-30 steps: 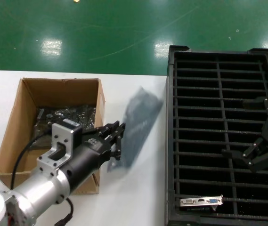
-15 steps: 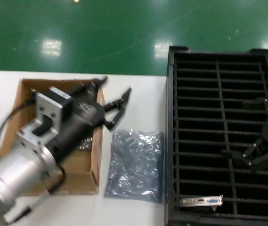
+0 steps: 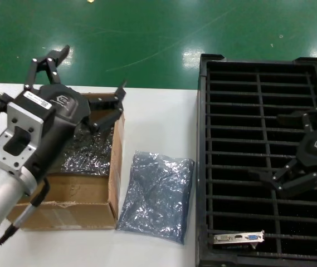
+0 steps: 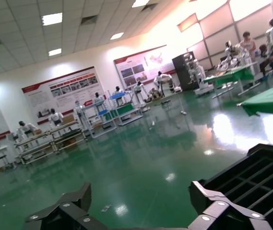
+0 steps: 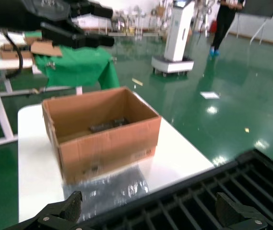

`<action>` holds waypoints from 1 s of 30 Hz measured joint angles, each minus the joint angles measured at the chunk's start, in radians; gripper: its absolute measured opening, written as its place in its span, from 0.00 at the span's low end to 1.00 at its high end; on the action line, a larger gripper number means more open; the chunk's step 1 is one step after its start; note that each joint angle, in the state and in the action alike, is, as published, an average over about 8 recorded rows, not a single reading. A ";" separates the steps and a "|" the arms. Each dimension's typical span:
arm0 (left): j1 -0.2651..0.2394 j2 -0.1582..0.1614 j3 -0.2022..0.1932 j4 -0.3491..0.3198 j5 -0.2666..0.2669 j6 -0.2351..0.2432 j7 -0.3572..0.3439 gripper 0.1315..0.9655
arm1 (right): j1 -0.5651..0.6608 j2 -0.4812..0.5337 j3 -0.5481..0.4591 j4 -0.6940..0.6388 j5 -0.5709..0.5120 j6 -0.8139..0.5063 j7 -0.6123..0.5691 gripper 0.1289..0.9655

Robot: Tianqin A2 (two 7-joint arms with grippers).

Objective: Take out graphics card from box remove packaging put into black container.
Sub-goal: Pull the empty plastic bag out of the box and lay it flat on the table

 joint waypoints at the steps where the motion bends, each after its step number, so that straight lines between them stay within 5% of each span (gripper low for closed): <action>1: 0.006 0.009 -0.008 0.005 0.007 0.005 -0.003 0.63 | -0.009 -0.007 0.004 0.001 0.001 0.013 -0.006 1.00; 20: 0.137 0.203 -0.193 0.116 0.155 0.118 -0.067 0.97 | -0.200 -0.154 0.078 0.028 0.021 0.292 -0.120 1.00; 30: 0.207 0.307 -0.292 0.176 0.234 0.177 -0.101 0.99 | -0.302 -0.232 0.117 0.042 0.031 0.439 -0.180 1.00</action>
